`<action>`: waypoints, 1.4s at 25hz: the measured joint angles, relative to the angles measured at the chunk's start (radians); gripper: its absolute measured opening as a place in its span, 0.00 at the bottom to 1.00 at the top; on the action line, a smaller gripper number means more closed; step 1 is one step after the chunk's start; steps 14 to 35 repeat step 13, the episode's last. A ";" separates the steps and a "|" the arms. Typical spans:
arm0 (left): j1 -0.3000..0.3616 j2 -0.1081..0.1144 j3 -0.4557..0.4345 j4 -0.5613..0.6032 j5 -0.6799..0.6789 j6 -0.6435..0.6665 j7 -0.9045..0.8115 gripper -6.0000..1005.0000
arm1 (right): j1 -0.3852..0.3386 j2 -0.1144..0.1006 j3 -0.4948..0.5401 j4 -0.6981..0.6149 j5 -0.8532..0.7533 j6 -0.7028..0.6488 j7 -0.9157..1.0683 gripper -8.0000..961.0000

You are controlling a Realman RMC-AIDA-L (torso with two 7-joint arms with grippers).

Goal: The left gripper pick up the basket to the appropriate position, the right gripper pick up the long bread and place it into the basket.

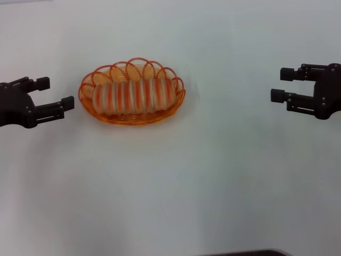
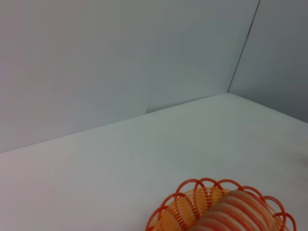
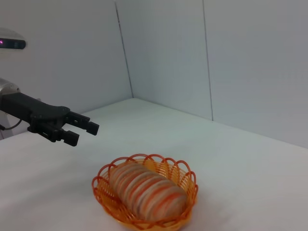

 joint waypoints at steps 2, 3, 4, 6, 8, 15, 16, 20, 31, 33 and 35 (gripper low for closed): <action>0.000 0.001 0.000 0.002 0.001 0.000 0.000 0.84 | 0.004 0.000 0.000 0.001 0.000 0.000 0.000 0.62; 0.000 0.002 0.001 0.002 0.002 0.000 0.000 0.84 | 0.006 0.001 0.000 0.001 -0.001 0.000 0.001 0.62; 0.000 0.002 0.002 0.002 0.003 0.000 0.001 0.84 | 0.007 0.001 0.000 0.001 -0.001 0.000 0.002 0.62; 0.000 0.004 0.004 0.009 0.014 0.001 0.001 0.84 | 0.011 0.001 0.000 0.001 -0.003 0.000 0.003 0.62; 0.000 0.004 0.004 0.016 0.028 0.002 0.000 0.84 | 0.015 0.001 0.000 0.003 -0.008 0.000 0.005 0.62; 0.003 0.002 0.001 0.024 0.052 0.003 -0.004 0.84 | 0.039 0.001 -0.001 0.020 -0.049 -0.002 0.010 0.62; 0.003 0.002 0.001 0.024 0.052 0.003 -0.004 0.84 | 0.039 0.001 -0.001 0.020 -0.049 -0.002 0.010 0.62; 0.003 0.002 0.001 0.024 0.052 0.003 -0.004 0.84 | 0.039 0.001 -0.001 0.020 -0.049 -0.002 0.010 0.62; 0.003 0.002 0.001 0.024 0.052 0.003 -0.004 0.84 | 0.039 0.001 -0.001 0.020 -0.049 -0.002 0.010 0.62; 0.003 0.002 0.001 0.024 0.052 0.003 -0.004 0.84 | 0.039 0.001 -0.001 0.020 -0.049 -0.002 0.010 0.62; 0.003 0.002 0.001 0.024 0.052 0.003 -0.004 0.84 | 0.039 0.001 -0.001 0.020 -0.049 -0.002 0.010 0.62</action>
